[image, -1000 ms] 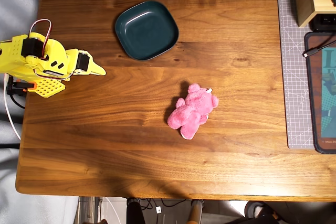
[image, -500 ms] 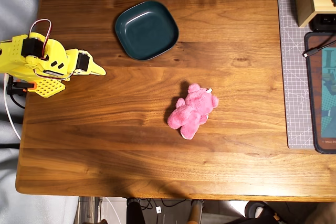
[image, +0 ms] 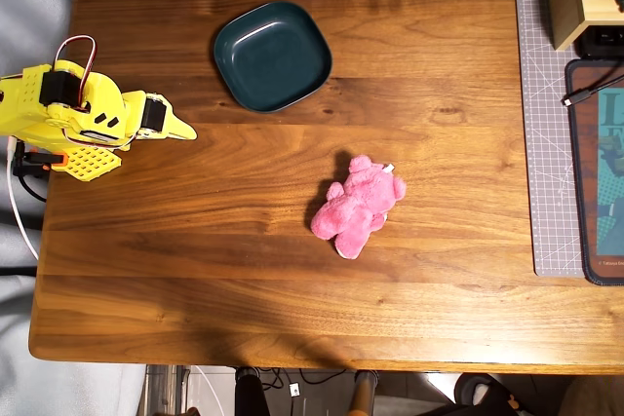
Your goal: Grasp a strawberry bear and put it in the bin.
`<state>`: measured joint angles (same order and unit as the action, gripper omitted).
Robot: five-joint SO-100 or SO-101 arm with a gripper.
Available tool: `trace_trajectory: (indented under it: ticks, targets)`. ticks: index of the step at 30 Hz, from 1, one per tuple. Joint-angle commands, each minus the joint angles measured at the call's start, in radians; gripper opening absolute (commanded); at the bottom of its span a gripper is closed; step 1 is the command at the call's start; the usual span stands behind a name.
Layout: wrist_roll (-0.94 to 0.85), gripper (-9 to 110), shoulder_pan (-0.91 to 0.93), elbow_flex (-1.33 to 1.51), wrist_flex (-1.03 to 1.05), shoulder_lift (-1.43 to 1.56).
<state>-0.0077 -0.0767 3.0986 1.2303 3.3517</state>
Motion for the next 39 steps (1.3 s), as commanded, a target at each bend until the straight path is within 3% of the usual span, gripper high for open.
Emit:
trace_trajectory:
  ticks: [1, 15, 16, 20, 31, 39]
  targets:
    - [0.012, 0, -0.005, -0.041, 0.025, 0.031]
    - [-0.006, 1, 0.028, -0.020, -0.078, 0.031]
    - [-0.066, 1, 0.032, -0.018, -0.078, 0.031]
    - [-0.178, 19, -0.012, -0.055, 0.015, 0.031]
    - [-0.187, 22, -0.067, -0.341, -0.060, 0.014]
    - [-0.173, 21, -0.061, -0.572, -0.123, -0.356]
